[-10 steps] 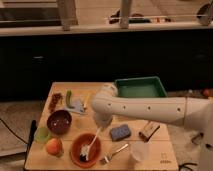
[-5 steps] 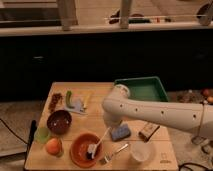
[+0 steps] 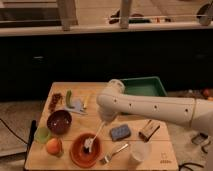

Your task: Wipe red bowl with brush

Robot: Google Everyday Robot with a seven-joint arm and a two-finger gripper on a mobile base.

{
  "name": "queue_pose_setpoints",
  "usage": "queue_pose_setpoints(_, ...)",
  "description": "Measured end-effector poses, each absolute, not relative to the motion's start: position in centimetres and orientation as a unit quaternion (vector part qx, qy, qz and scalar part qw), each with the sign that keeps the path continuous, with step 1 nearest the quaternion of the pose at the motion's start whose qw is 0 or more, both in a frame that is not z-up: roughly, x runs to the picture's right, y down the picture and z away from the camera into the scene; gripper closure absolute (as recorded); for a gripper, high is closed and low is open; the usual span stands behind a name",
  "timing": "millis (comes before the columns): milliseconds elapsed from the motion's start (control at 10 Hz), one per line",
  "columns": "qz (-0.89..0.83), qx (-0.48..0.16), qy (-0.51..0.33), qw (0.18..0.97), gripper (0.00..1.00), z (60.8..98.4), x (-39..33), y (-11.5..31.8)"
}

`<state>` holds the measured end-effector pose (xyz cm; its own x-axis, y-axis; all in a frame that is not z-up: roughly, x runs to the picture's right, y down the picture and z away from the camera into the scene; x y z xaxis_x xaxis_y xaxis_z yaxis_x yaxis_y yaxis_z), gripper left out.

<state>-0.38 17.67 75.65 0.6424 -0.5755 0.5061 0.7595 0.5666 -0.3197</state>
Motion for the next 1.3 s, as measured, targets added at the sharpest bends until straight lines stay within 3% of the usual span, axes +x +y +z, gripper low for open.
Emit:
queue_pose_setpoints(400, -0.411, -0.261, -0.198, 0.851, 1.0, 74.8, -3.0, 18.8)
queue_pose_setpoints(900, -0.404, -0.293, -0.192, 0.845, 1.0, 73.9, 0.5, 22.0)
queue_pose_setpoints(1300, -0.391, -0.296, -0.165, 0.856, 1.0, 74.2, 2.7, 20.6)
